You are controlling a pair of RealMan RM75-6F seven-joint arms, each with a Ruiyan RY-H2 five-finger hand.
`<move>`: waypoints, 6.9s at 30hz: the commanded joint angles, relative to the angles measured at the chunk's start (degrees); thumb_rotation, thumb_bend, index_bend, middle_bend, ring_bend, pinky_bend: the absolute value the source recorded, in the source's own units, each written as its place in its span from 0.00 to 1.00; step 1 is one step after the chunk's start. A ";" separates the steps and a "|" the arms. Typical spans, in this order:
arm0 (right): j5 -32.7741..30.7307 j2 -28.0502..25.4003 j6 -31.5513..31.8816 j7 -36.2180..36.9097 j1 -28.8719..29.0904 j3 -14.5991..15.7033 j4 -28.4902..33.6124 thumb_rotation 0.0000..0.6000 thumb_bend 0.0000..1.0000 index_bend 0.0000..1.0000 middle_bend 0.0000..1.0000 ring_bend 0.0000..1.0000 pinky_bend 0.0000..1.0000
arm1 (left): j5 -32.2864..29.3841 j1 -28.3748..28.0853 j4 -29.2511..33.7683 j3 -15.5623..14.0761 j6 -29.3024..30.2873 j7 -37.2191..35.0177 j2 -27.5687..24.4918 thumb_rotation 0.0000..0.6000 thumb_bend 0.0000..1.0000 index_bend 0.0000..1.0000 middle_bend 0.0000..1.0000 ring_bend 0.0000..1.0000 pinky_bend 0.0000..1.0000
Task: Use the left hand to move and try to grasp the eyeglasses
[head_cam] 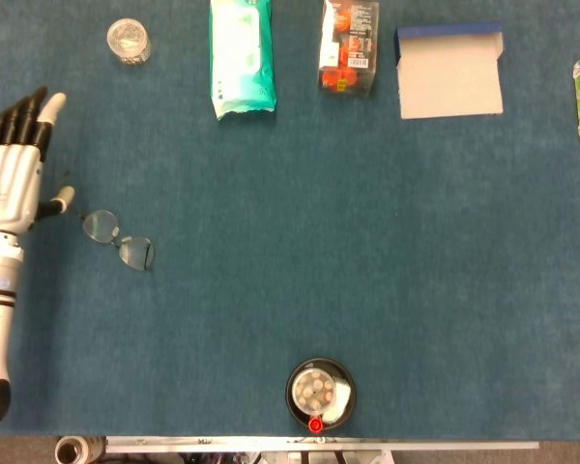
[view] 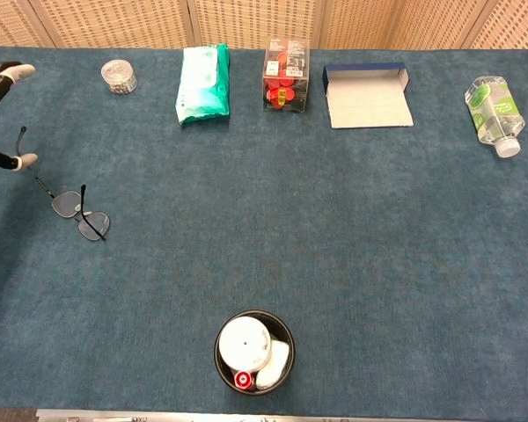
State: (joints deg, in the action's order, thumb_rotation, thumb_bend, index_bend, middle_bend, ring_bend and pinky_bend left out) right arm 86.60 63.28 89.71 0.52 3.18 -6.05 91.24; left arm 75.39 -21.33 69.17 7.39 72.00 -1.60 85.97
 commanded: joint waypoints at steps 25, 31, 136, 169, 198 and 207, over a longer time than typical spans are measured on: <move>0.10 -0.21 0.42 0.30 -0.19 -0.11 0.16 1.00 0.66 0.44 0.44 0.41 0.55 | -3.47 5.39 9.69 -0.73 4.31 14.59 -5.53 1.00 0.47 0.00 0.00 0.00 0.07; 0.22 -0.35 0.66 0.46 -0.28 -0.14 0.29 1.00 0.66 0.44 0.44 0.41 0.55 | -1.98 7.10 13.65 -1.75 6.04 14.01 -8.33 1.00 0.47 0.00 0.00 0.00 0.07; 1.20 -1.69 2.85 2.44 -1.42 -0.41 1.19 1.00 0.65 0.44 0.44 0.41 0.55 | 7.43 -0.94 -29.84 -2.46 0.22 -18.37 18.02 1.00 0.14 0.00 0.00 0.00 0.07; 2.17 -1.79 3.40 2.50 -1.65 -0.09 1.48 1.00 0.65 0.44 0.44 0.41 0.55 | 11.89 3.57 15.89 -2.86 11.44 6.13 -6.29 1.00 0.14 0.00 0.00 0.00 0.07; 2.57 -2.29 4.01 3.20 -1.90 -0.14 1.82 1.00 0.66 0.44 0.44 0.41 0.55 | 10.02 0.76 19.91 -1.25 6.21 12.27 -3.24 1.00 0.14 0.00 0.00 0.00 0.07; 2.48 -2.30 3.92 3.13 -1.88 -0.17 1.86 1.00 0.65 0.44 0.44 0.41 0.55 | 7.77 0.57 16.65 -0.55 5.08 10.61 -2.34 1.00 0.14 0.00 0.00 0.00 0.07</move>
State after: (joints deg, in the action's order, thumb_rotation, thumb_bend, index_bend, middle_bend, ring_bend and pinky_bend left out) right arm 89.07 60.97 93.63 3.65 1.31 -6.22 93.10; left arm 83.35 -20.72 86.06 6.74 77.20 9.18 83.55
